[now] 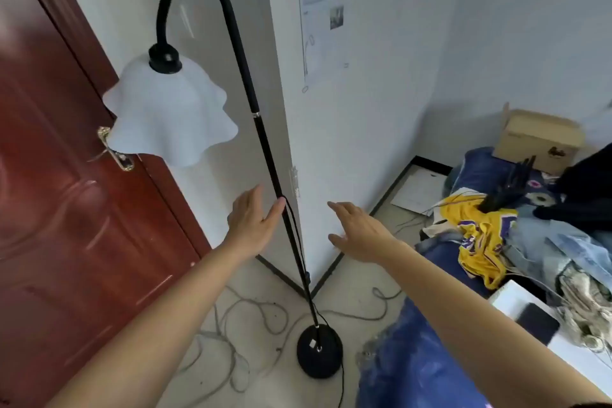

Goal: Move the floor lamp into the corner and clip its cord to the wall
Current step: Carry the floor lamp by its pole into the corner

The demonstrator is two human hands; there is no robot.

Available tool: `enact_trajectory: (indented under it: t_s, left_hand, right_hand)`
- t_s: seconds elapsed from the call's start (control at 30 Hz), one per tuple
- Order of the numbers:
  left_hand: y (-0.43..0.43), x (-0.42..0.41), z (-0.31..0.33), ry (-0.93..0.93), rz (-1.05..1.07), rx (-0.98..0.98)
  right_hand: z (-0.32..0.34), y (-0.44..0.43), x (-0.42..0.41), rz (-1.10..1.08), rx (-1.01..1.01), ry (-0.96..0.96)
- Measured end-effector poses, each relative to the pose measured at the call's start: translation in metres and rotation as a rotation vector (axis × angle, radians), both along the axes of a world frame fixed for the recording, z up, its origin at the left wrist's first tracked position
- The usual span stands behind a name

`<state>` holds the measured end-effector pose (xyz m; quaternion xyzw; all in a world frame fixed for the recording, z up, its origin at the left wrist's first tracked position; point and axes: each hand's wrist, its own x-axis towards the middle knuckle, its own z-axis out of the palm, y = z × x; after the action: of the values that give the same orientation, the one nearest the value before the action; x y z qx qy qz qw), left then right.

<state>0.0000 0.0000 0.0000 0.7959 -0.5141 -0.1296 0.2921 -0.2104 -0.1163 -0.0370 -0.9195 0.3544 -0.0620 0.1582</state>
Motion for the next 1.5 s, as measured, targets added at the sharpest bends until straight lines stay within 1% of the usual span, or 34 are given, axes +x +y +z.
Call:
enact_trajectory:
  t_s: [0.17, 0.3, 0.37, 0.43, 0.5, 0.6, 0.7, 0.87, 0.97, 1.1, 1.3, 1.4, 1.5]
  left_hand:
    - [-0.068, 0.048, -0.017, 0.025, -0.180, -0.180]
    - [-0.105, 0.069, -0.039, 0.038, -0.350, -0.329]
    - [-0.113, 0.071, -0.049, 0.113, -0.378, -0.376]
    - [-0.120, 0.070, -0.054, 0.241, -0.371, -0.399]
    - [-0.126, 0.071, -0.061, 0.342, -0.389, -0.433]
    - [-0.130, 0.068, -0.067, 0.477, -0.424, -0.395]
    - [-0.130, 0.057, -0.067, 0.673, -0.467, -0.295]
    - [-0.120, 0.032, -0.064, 0.863, -0.454, -0.154]
    - [-0.099, 0.015, -0.066, 0.870, -0.509, -0.131]
    - [-0.051, -0.013, -0.060, 0.891, -0.539, -0.124]
    - [0.034, -0.065, -0.029, 0.802, -0.673, -0.088]
    - [0.083, -0.097, -0.008, 0.779, -0.720, -0.084]
    - [0.127, -0.132, 0.007, 0.751, -0.745, -0.097]
  right_hand:
    - [-0.042, -0.023, 0.062, -0.166, 0.240, 0.099]
    - [-0.080, -0.027, 0.100, -0.204, 0.368, 0.125]
    - [-0.098, -0.028, 0.117, -0.233, 0.430, 0.111]
    - [-0.113, -0.028, 0.132, -0.254, 0.506, 0.100]
    - [-0.124, -0.026, 0.143, -0.289, 0.571, 0.048]
    - [-0.135, -0.022, 0.147, -0.371, 0.617, -0.037]
    - [-0.138, -0.015, 0.143, -0.424, 0.604, -0.044]
    - [-0.140, 0.007, 0.131, -0.478, 0.589, -0.071]
    - [-0.138, 0.029, 0.118, -0.519, 0.606, -0.093]
    - [-0.127, 0.069, 0.094, -0.505, 0.601, -0.032]
    - [-0.094, 0.149, 0.039, -0.455, 0.550, -0.025]
    - [-0.080, 0.195, 0.008, -0.461, 0.500, -0.060]
    - [-0.075, 0.243, -0.023, -0.489, 0.467, -0.143]
